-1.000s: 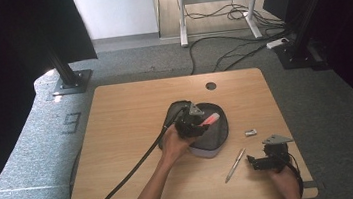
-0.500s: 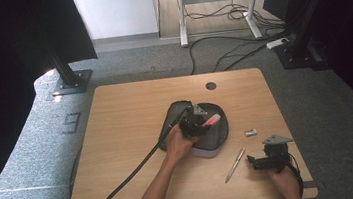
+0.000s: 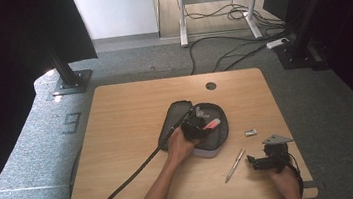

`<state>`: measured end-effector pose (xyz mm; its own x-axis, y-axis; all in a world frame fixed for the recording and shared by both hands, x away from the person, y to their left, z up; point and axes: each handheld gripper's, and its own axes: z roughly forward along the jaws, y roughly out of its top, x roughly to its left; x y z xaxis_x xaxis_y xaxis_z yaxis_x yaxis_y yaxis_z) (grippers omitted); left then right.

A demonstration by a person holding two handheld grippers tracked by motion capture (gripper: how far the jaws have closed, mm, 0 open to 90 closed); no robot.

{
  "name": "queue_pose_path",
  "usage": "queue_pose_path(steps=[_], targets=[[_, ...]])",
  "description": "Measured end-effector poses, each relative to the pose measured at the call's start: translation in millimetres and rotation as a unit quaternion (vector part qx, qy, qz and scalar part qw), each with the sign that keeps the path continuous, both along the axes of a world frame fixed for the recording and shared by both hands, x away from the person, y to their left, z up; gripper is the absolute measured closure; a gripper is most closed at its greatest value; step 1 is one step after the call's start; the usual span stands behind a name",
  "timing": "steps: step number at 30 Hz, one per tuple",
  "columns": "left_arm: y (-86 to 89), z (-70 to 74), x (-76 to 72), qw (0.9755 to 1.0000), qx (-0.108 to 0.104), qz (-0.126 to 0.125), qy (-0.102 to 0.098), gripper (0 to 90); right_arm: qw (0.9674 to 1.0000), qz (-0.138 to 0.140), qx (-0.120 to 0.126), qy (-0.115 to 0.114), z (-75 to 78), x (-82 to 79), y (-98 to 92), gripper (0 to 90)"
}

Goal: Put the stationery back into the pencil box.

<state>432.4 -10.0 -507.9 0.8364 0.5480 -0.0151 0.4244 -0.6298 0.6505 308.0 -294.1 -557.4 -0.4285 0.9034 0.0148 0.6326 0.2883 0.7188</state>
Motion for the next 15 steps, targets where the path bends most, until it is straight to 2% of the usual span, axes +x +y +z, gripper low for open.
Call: queue_pose_path(steps=[9,15], targets=[[-1.9,-6.6,0.6,0.9998,0.013,-0.004,0.014,65.6,1.0000,0.000,0.000,0.000,0.0,0.0,0.0,0.0],[-1.0,-1.3,-1.3,1.0000,0.007,-0.002,0.003,59.2,1.0000,0.000,0.000,0.000,0.0,0.0,0.0,0.0]])
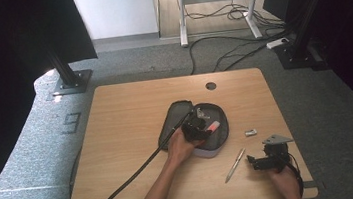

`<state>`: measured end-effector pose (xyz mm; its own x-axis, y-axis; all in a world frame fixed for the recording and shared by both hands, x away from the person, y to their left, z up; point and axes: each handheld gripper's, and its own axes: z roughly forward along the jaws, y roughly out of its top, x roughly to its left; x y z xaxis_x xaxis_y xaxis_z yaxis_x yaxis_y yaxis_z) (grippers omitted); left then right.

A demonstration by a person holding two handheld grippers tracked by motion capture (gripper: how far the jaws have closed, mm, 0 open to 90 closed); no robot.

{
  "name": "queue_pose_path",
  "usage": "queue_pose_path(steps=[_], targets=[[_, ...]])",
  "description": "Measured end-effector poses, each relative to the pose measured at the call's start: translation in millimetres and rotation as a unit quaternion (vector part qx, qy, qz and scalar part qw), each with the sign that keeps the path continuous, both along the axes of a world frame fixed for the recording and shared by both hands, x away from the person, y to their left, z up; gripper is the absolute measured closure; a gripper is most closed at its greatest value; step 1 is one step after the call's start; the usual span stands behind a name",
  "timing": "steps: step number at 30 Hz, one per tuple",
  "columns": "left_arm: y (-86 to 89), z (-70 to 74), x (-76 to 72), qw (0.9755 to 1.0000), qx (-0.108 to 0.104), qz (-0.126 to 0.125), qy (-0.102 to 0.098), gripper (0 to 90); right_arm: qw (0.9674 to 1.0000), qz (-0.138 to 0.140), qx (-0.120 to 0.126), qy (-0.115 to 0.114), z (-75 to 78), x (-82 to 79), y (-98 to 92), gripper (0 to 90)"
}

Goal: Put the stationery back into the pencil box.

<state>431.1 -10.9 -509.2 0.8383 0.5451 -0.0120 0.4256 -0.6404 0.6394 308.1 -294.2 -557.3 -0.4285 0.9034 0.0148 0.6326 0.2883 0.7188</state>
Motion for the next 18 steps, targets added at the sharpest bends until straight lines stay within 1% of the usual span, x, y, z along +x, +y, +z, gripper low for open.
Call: queue_pose_path(steps=[1,2,3,4,7,8,11,12,13,14,18], targets=[[0.5,1.6,-0.2,1.0000,-0.003,0.001,-0.001,58.1,1.0000,0.000,0.000,0.000,0.0,0.0,0.0,0.0],[0.9,2.9,-0.4,1.0000,-0.006,0.001,-0.001,54.8,1.0000,0.000,0.000,0.000,0.0,0.0,0.0,0.0],[1.3,4.4,-0.8,1.0000,-0.009,0.002,-0.001,54.8,1.0000,0.000,0.000,0.000,0.0,0.0,0.0,0.0],[1.9,7.4,-2.0,0.9999,-0.013,0.002,-0.003,51.5,1.0000,0.000,0.000,0.000,0.0,0.0,0.0,0.0],[2.6,10.2,-2.9,0.9998,-0.018,-0.001,-0.001,46.2,1.0000,0.000,0.000,0.000,0.0,0.0,0.0,0.0],[2.8,11.9,-3.8,0.9998,-0.021,-0.002,0.000,46.2,1.0000,0.000,0.000,0.000,0.0,0.0,0.0,0.0],[3.1,15.9,-6.0,0.9996,-0.028,-0.004,-0.001,40.0,1.0000,0.000,0.000,0.000,0.0,0.0,0.1,0.0],[3.3,18.6,-7.9,0.9994,-0.035,-0.005,0.001,36.6,1.0000,0.000,0.000,0.000,0.0,0.0,0.1,0.0],[3.3,18.6,-7.9,0.9994,-0.035,-0.005,0.001,35.3,1.0000,0.000,0.000,0.000,0.0,0.0,0.1,0.0],[3.3,21.7,-10.4,0.9992,-0.040,-0.006,0.002,33.7,1.0000,0.000,-0.001,0.000,0.0,0.1,0.1,0.0],[4.4,27.2,-14.2,0.9990,-0.044,-0.010,0.001,29.2,1.0000,0.000,-0.001,0.000,0.0,0.0,0.1,0.0]])
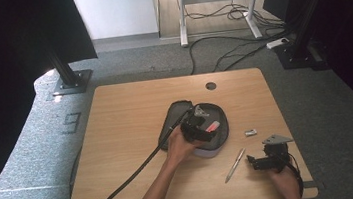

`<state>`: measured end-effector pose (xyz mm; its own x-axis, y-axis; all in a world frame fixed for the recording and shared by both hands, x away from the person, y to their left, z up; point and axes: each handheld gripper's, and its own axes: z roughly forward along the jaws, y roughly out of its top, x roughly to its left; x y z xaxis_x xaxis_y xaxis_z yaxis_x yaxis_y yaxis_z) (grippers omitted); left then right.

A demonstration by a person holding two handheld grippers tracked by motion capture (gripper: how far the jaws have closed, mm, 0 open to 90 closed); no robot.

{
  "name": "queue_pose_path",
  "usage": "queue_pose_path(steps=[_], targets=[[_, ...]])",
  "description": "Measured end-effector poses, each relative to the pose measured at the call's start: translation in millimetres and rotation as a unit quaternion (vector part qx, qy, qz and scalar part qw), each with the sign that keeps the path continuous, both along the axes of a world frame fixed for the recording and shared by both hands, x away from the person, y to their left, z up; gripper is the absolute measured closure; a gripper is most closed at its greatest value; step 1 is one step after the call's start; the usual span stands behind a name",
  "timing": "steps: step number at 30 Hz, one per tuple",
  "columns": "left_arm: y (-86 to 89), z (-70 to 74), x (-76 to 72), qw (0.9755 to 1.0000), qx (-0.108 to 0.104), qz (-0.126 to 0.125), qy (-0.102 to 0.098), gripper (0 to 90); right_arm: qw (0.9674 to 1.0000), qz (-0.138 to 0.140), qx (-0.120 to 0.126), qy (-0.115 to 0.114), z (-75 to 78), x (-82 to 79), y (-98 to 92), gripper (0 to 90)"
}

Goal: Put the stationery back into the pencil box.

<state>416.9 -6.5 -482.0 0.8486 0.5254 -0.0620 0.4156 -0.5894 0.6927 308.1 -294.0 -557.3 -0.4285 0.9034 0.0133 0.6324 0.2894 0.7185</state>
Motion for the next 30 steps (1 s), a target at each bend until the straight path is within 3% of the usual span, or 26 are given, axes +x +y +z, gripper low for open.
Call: queue_pose_path(steps=[6,15,16,20,30], targets=[[5.4,13.4,-9.7,0.9999,-0.009,-0.014,0.001,22.0,1.0000,0.000,0.000,0.000,0.0,0.0,0.0,0.0],[14.4,23.8,-23.9,0.9997,-0.002,-0.021,-0.012,13.9,1.0000,0.000,0.000,-0.001,-0.1,0.1,0.1,0.0],[18.2,26.3,-27.2,0.9996,-0.012,-0.024,-0.011,13.9,1.0000,0.000,0.000,-0.001,-0.1,0.1,0.1,0.0],[23.9,30.9,-32.0,0.9994,-0.022,-0.026,-0.011,13.4,1.0000,0.000,0.000,-0.001,-0.1,0.1,0.1,0.0],[39.7,35.6,-49.2,0.9990,0.001,-0.025,-0.038,5.1,1.0000,-0.001,0.000,-0.001,-0.1,0.0,0.1,0.0]])
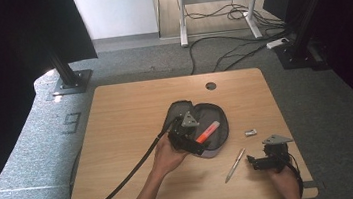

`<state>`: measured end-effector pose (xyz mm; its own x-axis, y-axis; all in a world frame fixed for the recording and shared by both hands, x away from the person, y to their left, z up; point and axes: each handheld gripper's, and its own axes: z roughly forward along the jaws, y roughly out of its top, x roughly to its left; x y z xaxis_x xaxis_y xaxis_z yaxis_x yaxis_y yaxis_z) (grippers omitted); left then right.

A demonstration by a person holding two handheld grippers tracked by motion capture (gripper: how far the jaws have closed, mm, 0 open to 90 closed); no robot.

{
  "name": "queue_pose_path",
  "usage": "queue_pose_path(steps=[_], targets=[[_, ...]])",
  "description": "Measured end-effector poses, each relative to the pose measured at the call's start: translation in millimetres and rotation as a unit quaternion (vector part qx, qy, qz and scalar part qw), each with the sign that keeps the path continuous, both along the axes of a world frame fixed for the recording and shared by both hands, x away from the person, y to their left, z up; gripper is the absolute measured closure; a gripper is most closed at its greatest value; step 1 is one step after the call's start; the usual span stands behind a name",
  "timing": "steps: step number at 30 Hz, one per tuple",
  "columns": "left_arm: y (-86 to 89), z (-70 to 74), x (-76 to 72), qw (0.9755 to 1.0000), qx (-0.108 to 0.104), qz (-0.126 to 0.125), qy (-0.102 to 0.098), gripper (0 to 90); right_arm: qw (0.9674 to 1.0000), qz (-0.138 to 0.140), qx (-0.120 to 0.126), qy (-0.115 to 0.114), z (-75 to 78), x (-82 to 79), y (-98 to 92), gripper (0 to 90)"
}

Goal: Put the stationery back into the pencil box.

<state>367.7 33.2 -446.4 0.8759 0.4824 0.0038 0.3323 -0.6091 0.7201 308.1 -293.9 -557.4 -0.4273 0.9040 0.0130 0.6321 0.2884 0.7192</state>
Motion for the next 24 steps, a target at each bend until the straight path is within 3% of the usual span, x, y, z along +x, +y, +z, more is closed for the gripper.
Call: queue_pose_path(steps=[4,9,24], targets=[[5.6,-4.1,-6.0,0.9999,0.014,0.003,-0.002,1.3,1.0000,0.000,0.000,0.001,0.0,-0.1,0.0,0.0],[12.5,-6.2,-12.7,0.9998,0.017,0.004,-0.002,0.0,1.0000,0.000,0.000,0.000,0.0,-0.1,0.0,0.0],[49.4,-12.9,-38.8,0.9997,0.006,0.024,-0.006,0.0,1.0000,0.000,0.000,0.000,0.0,-0.1,0.0,0.0]])
